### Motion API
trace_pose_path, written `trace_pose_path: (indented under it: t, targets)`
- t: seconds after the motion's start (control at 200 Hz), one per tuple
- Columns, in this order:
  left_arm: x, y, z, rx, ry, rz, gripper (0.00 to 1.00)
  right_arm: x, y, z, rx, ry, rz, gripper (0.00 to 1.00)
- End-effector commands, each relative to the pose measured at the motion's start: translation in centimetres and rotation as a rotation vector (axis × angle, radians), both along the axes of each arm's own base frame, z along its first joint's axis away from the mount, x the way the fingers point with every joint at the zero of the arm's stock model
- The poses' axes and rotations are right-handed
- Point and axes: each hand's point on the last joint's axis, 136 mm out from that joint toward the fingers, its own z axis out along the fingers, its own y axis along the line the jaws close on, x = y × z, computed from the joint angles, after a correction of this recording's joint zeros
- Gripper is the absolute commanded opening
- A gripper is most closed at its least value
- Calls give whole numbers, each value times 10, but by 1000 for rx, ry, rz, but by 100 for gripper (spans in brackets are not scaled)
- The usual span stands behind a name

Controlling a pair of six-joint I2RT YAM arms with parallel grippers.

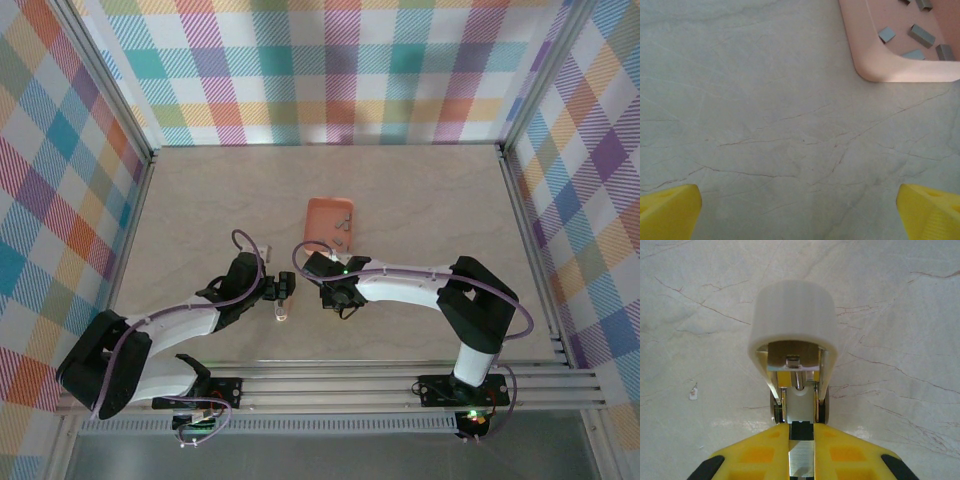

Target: Load the staples into the stapler

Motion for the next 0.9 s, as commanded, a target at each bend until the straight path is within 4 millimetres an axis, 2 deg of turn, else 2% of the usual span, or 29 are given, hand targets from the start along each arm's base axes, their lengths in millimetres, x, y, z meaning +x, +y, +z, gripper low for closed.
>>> trace_pose_path:
  t: [0.0, 0.375, 0.69, 0.775, 0.895]
  targets:
    - [6, -1, 4, 0, -23, -1, 100, -6, -8, -8, -55, 26, -14, 16]
    - [7, -3, 5, 0, -19, -7, 100, -3, -5, -1, -43, 8, -5, 24]
    - [6, -2, 15, -8, -34, -4, 100, 0, -14, 50, 44, -96, -10, 33]
    - [5, -2, 18, -11, -38, -6, 100, 0, -13, 57, 83, -115, -3, 35]
    - [4, -1, 23, -20, -47, -2, 100, -3, -11, 59, 105, -102, 20, 35]
